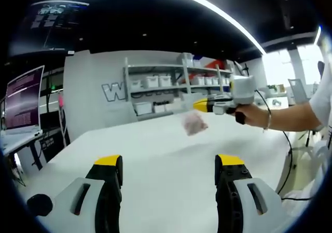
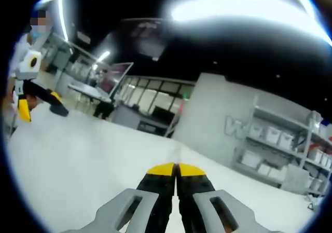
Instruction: Open the resealable bag by pulling the two sides of the seal apart until the entire bag opening is separated and visibly accessible.
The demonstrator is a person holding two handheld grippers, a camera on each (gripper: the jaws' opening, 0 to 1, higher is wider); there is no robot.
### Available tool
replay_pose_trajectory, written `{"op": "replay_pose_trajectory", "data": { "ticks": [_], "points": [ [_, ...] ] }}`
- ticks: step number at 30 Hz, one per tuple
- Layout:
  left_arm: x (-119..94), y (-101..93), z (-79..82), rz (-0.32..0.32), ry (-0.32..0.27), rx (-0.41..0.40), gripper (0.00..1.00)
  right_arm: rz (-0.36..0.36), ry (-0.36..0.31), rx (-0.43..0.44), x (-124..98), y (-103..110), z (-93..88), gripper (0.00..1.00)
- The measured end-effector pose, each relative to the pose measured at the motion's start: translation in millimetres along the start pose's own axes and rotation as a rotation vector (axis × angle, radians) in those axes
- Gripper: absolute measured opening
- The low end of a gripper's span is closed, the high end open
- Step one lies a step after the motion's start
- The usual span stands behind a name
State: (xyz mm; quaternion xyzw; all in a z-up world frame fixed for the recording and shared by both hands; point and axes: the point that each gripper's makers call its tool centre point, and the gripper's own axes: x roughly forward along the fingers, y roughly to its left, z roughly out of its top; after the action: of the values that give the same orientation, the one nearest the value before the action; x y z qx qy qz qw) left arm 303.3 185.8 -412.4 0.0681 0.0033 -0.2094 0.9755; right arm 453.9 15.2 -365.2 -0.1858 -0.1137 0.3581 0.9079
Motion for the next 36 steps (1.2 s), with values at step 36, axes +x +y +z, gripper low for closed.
{"op": "replay_pose_trajectory", "data": {
  "ticks": [36],
  "points": [
    [9, -12.3, 0.5, -0.028, 0.013, 0.012, 0.71, 0.020, -0.040, 0.025, -59, 24, 8.5, 0.00]
  ]
}}
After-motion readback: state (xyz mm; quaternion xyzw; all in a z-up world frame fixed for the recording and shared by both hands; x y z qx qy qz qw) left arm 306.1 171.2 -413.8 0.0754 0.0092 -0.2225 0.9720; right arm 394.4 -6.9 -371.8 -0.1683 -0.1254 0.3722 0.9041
